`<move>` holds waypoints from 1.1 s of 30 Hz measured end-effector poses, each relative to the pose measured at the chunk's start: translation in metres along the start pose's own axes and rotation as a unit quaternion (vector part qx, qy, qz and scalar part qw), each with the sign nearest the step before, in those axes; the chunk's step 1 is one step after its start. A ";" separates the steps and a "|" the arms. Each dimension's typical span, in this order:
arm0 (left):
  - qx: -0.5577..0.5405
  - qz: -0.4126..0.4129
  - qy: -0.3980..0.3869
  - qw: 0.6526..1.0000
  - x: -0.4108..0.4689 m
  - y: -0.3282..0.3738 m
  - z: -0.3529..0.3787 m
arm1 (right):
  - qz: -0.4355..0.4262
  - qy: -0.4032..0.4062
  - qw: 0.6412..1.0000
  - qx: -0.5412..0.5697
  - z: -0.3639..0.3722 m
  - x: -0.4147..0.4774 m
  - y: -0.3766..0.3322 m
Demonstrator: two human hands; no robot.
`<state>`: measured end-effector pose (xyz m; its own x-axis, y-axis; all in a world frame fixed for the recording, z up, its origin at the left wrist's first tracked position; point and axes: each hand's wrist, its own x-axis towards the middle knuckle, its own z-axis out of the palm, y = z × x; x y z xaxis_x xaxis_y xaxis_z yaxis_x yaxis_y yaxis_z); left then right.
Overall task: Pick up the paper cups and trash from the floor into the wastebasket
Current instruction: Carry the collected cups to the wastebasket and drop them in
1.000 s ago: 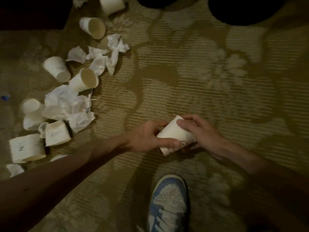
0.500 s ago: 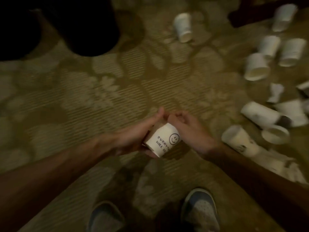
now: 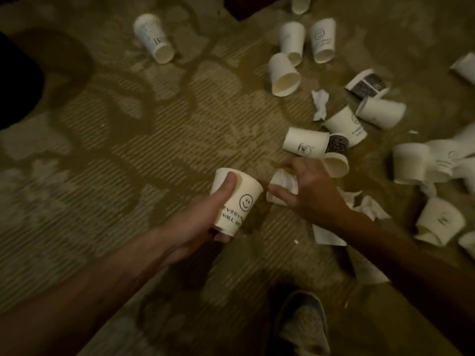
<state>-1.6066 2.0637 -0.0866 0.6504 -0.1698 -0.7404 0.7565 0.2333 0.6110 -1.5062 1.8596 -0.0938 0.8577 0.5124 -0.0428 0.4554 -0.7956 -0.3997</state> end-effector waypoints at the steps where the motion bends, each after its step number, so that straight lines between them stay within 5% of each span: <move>1: -0.012 0.000 0.007 1.000 0.004 0.001 0.001 | 0.009 -0.051 0.998 -0.033 0.002 0.004 0.008; 4: -0.038 0.003 0.015 0.999 0.014 0.003 0.005 | 0.059 -0.176 0.982 -0.019 0.012 0.009 0.025; 9: -0.063 0.019 0.013 0.998 0.028 0.008 0.015 | 0.132 -0.190 0.967 0.105 0.016 0.020 0.032; 13: -0.090 0.040 0.024 0.995 0.032 0.014 0.020 | 0.265 -0.153 0.863 0.403 0.014 0.021 0.020; 15: -0.099 0.046 0.021 0.994 0.033 0.018 0.019 | 0.305 -0.166 0.799 0.492 0.014 0.020 0.012; 17: -0.119 0.050 -0.003 0.992 0.035 0.020 0.017 | 0.303 -0.175 0.774 0.528 0.015 0.020 0.004; 27: -0.179 0.071 -0.158 0.968 0.039 0.030 -0.002 | 0.256 -0.183 0.817 0.483 0.021 0.022 -0.027; 33: -0.208 0.035 -0.152 0.966 0.037 0.029 -0.006 | 0.238 -0.210 0.826 0.467 0.014 0.025 -0.026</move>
<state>-1.5611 2.0698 -0.0980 0.7365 -0.3987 -0.5465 0.6584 0.6078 0.4439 -1.4999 1.8980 -0.0976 0.6386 0.4370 -0.6334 -0.4592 -0.4441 -0.7693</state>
